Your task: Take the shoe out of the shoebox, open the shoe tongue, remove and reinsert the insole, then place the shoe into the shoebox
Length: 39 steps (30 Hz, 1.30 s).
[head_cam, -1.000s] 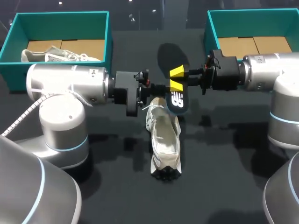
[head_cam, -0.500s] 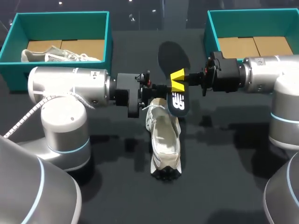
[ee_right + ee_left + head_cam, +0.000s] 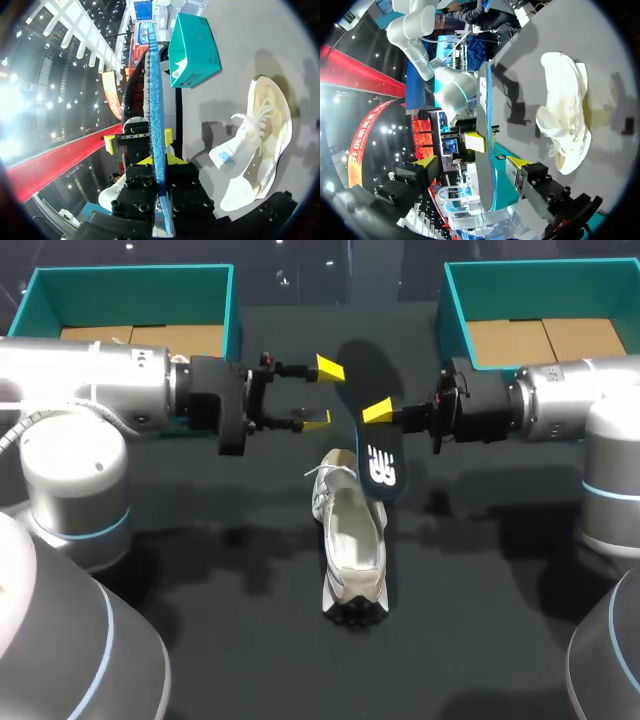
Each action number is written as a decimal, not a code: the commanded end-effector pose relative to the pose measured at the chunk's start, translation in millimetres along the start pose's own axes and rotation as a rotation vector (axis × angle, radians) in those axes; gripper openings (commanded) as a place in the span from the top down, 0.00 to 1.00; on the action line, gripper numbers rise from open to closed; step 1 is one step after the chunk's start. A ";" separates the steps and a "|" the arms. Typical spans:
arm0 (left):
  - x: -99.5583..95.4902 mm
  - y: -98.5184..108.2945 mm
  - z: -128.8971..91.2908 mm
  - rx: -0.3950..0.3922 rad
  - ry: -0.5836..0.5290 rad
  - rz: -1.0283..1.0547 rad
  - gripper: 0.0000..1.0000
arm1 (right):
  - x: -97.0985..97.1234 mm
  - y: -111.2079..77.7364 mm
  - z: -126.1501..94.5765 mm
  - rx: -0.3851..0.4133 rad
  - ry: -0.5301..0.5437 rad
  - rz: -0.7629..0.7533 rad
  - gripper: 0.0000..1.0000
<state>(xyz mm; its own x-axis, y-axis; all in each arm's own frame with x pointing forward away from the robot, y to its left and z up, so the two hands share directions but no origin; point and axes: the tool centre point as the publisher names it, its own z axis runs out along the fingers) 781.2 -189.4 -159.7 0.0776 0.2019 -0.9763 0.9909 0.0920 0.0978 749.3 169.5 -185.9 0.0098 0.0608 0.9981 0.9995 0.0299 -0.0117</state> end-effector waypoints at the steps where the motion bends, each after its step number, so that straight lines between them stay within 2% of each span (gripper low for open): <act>1: -2.4 -2.8 -21.9 -0.015 0.028 0.031 0.00 | -3.2 0.8 3.4 0.004 0.006 -0.006 1.00; 9: -2.4 -2.8 -21.9 -0.015 0.028 0.031 0.00 | -3.2 0.8 3.4 0.004 0.006 -0.006 1.00; 17: -18.4 30.0 -32.5 0.109 0.316 -0.128 0.00 | -9.8 -10.8 10.8 -0.016 0.032 -0.002 1.00; 18: -21.8 35.1 -34.7 0.115 0.368 -0.133 0.00 | -10.6 -12.6 11.6 -0.018 0.037 -0.001 1.00; 20: -31.5 43.2 -39.2 0.061 0.449 -0.090 0.00 | -12.5 -16.4 13.5 -0.025 0.046 -0.002 1.00; 34: -35.0 45.1 -37.1 0.074 0.456 -0.085 0.00 | -17.9 -21.3 19.4 -0.038 0.063 0.001 1.00; 39: -57.4 57.4 -24.8 0.103 0.659 -0.051 0.00 | -17.9 -21.3 19.4 -0.038 0.063 0.001 1.00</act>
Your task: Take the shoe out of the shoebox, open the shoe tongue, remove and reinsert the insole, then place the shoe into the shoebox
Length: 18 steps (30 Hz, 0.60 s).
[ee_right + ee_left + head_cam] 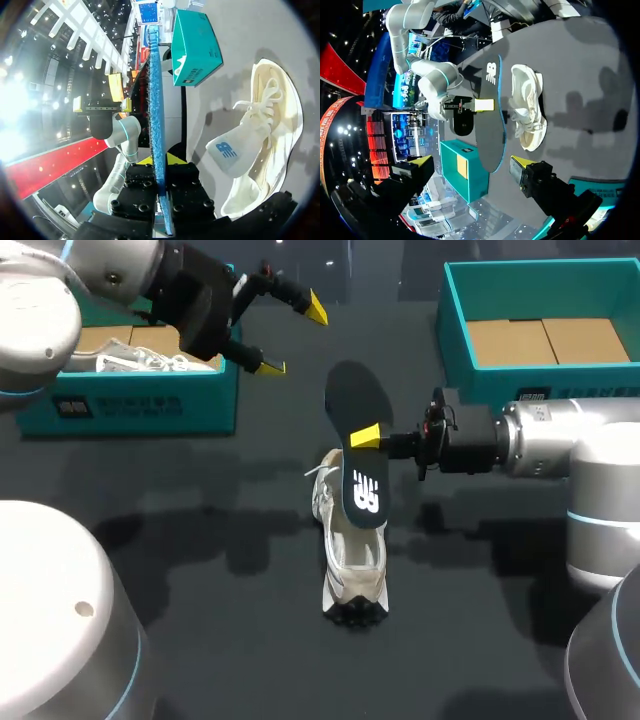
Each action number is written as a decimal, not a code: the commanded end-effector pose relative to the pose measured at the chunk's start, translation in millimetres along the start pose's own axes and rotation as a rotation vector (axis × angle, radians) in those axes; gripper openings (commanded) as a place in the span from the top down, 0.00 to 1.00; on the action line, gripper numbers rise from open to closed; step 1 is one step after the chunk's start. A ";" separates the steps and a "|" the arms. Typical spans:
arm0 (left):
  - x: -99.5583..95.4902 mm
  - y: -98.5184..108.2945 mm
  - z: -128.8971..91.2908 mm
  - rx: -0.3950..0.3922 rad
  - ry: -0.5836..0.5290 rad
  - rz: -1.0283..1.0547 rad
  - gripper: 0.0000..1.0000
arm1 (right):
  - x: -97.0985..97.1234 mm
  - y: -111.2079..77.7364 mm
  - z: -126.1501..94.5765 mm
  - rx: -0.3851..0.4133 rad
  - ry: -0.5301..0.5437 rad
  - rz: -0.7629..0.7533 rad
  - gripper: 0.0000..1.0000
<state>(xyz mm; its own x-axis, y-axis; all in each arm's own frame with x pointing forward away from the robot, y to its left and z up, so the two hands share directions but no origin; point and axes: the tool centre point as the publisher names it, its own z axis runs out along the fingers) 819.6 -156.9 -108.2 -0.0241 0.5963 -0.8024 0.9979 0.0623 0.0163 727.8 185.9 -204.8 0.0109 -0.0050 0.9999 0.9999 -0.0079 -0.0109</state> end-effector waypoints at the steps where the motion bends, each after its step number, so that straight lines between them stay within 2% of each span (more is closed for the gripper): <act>1: -25.3 11.5 4.7 0.033 0.268 0.024 0.00 | 0.0 -0.7 1.2 -0.001 -0.003 0.001 1.00; 3: -31.5 13.1 6.7 0.058 0.341 0.023 0.00 | 0.0 -0.7 1.2 -0.001 -0.003 0.001 1.00; 4: -35.4 15.2 10.5 0.064 0.413 0.007 0.00 | 0.0 -0.7 1.2 -0.001 -0.003 0.001 1.00; 7: -42.7 16.8 14.5 0.082 0.507 -0.006 0.00 | 0.0 -0.7 1.2 -0.001 -0.003 0.001 1.00; 9: -45.6 16.1 15.0 0.109 0.507 0.007 0.00 | 0.0 -0.7 1.2 -0.001 -0.003 0.001 1.00; 18: -54.3 11.6 28.4 0.119 0.727 0.028 0.00 | 0.0 -0.7 1.2 -0.001 -0.003 0.001 1.00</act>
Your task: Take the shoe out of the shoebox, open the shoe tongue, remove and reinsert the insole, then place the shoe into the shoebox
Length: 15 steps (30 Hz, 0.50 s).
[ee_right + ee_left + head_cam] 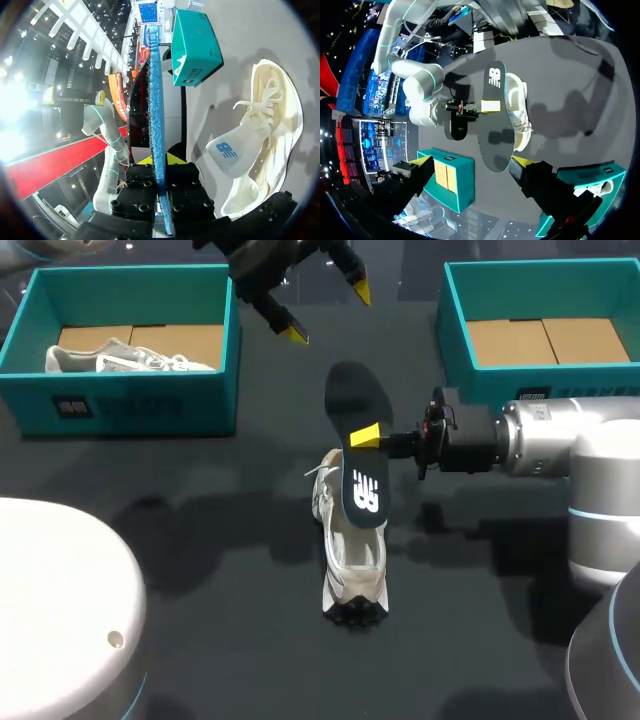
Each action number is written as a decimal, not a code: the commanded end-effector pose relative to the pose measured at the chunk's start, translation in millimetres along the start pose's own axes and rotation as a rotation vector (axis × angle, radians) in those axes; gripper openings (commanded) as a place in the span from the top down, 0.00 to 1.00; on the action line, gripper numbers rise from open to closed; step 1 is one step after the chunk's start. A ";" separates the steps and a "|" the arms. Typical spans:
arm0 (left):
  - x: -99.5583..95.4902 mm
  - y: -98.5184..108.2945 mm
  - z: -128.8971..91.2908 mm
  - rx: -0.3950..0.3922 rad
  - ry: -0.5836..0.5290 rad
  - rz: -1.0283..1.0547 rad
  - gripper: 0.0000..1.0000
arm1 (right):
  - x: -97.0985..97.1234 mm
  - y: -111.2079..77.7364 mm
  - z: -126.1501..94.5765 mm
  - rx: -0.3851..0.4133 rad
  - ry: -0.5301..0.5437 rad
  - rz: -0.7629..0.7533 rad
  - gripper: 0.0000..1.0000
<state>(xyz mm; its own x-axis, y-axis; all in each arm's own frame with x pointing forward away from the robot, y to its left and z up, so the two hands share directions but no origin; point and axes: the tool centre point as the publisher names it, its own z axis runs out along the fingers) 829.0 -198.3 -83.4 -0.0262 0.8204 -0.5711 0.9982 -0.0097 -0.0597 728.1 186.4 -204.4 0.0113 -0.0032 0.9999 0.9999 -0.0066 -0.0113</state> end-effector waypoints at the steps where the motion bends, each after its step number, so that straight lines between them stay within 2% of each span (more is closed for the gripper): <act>1: -13.0 3.9 7.2 0.009 0.436 0.014 0.00 | -0.4 -1.0 0.8 -0.002 -0.001 0.000 1.00; 9: -23.5 3.3 25.0 0.027 0.559 -0.018 0.00 | -0.4 -1.0 0.8 -0.002 -0.001 0.000 1.00; 15: -25.4 3.7 34.5 0.039 0.601 -0.038 0.00 | -0.4 -1.0 0.8 -0.002 -0.001 0.000 1.00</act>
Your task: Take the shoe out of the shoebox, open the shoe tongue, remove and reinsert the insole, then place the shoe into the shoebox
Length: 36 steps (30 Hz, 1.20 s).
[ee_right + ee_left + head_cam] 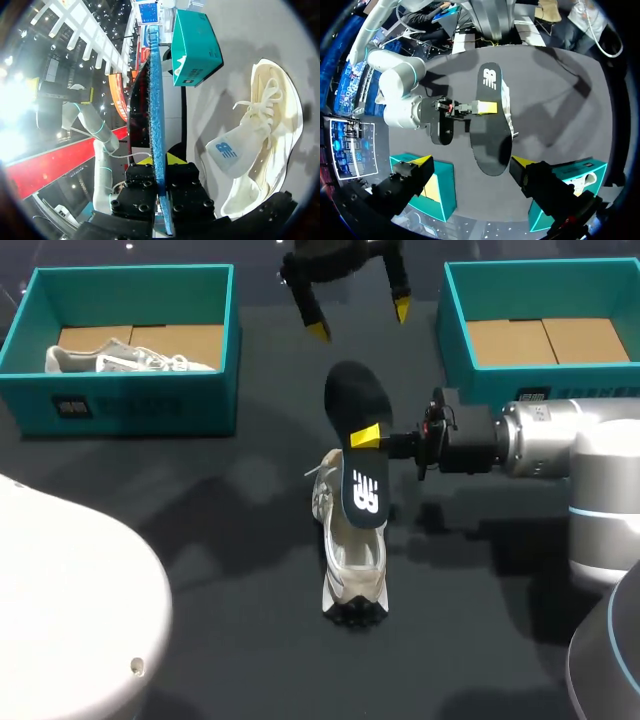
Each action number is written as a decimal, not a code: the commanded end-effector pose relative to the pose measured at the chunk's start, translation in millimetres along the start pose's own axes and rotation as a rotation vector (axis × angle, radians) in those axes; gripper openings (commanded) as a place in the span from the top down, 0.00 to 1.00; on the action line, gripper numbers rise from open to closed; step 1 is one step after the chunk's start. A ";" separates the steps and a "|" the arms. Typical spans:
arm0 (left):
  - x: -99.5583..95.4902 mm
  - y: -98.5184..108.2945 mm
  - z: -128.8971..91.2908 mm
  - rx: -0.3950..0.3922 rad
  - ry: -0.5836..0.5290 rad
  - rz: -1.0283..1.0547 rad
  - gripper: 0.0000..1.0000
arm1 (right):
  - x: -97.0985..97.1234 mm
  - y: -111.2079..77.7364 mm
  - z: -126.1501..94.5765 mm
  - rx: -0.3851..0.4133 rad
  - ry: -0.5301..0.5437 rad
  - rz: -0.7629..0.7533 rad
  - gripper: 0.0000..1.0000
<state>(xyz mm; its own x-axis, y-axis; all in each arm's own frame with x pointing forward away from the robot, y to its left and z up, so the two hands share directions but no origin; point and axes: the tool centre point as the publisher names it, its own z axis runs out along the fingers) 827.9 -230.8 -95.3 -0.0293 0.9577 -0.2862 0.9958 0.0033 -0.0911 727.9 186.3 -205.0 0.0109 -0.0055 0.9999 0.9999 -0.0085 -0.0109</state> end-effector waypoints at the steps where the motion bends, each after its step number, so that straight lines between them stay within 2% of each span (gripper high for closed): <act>1: -7.8 3.6 5.6 0.025 0.285 -0.019 0.00 | 0.2 -0.8 0.9 0.000 -0.003 0.001 1.00; 5: -9.6 0.2 11.3 0.014 0.310 -0.016 0.00 | 0.2 -0.8 0.9 0.000 -0.003 0.001 1.00; 9: -8.7 0.1 17.3 0.040 0.337 -0.034 0.00 | 0.2 -0.8 0.9 0.000 -0.003 0.001 1.00; 18: -1.0 -14.3 7.2 0.002 0.331 -0.033 0.00 | 0.2 -0.8 0.9 0.000 -0.003 0.001 1.00; 26: 11.2 -20.7 0.7 -0.003 0.192 -0.011 0.00 | 0.2 -0.8 0.9 0.000 -0.003 0.001 1.00; 36: 37.9 -30.8 -13.1 -0.035 -0.083 0.004 0.00 | 0.2 -0.8 0.9 0.000 -0.003 0.001 1.00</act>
<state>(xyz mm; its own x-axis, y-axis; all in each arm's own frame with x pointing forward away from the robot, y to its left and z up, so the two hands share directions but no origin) 805.3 -214.7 -88.2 -0.0162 0.9945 -0.1032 0.9968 0.0079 -0.0800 728.0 186.4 -204.5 0.0113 -0.0050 0.9999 0.9999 -0.0086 -0.0114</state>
